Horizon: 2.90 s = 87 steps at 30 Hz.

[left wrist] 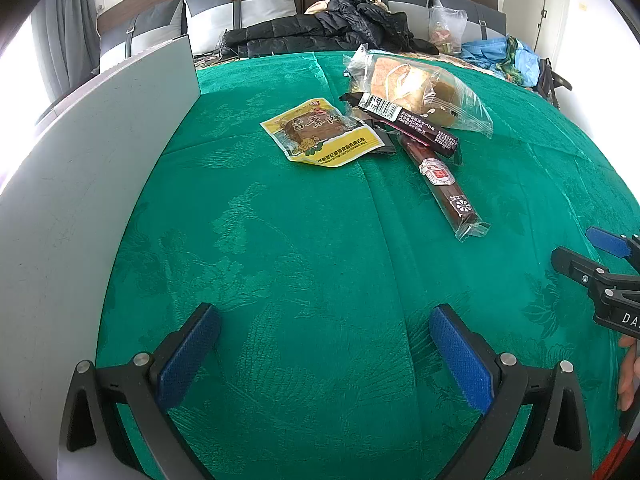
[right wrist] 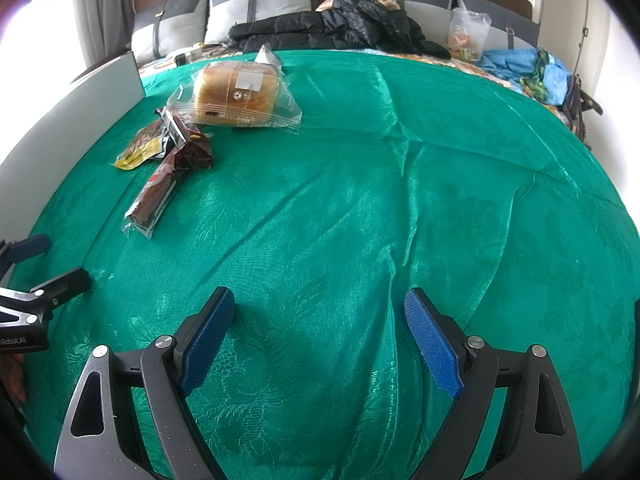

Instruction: Organize snacks

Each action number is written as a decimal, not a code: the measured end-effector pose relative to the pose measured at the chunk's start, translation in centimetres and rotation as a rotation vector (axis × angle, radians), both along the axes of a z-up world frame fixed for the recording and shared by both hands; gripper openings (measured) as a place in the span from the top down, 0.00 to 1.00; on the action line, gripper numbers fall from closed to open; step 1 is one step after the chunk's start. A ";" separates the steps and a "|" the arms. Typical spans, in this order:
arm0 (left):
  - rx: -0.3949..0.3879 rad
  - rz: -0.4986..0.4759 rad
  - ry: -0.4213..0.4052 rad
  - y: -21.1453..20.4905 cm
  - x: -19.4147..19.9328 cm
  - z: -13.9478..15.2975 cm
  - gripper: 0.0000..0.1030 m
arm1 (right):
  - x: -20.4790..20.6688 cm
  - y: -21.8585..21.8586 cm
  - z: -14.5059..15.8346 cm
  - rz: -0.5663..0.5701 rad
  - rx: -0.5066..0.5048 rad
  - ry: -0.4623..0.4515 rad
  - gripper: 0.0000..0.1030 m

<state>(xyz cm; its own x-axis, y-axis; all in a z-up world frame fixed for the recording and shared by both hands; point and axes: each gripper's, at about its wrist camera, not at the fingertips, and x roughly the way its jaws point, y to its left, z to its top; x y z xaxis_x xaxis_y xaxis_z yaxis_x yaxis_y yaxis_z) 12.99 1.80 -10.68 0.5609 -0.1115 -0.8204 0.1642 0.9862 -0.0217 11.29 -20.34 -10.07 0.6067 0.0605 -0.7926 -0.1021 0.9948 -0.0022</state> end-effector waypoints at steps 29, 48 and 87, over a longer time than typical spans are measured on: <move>0.000 0.000 -0.001 0.0 0.0 0.0 0.00 | 0.0 0.0 0.0 0.000 0.001 0.000 0.14; 0.000 0.000 -0.001 0.0 0.1 -0.1 0.00 | 6.6 6.8 3.9 0.135 0.180 0.164 0.13; -0.001 0.000 -0.003 0.0 0.1 -0.1 0.00 | -1.6 1.6 0.8 0.114 0.000 -0.003 0.17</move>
<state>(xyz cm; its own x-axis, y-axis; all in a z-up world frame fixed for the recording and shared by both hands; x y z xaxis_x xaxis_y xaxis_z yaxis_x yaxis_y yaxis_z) 13.04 1.81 -10.74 0.5633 -0.1117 -0.8187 0.1638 0.9863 -0.0219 9.73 -18.77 -9.30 0.5983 0.1288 -0.7909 -0.2142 0.9768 -0.0030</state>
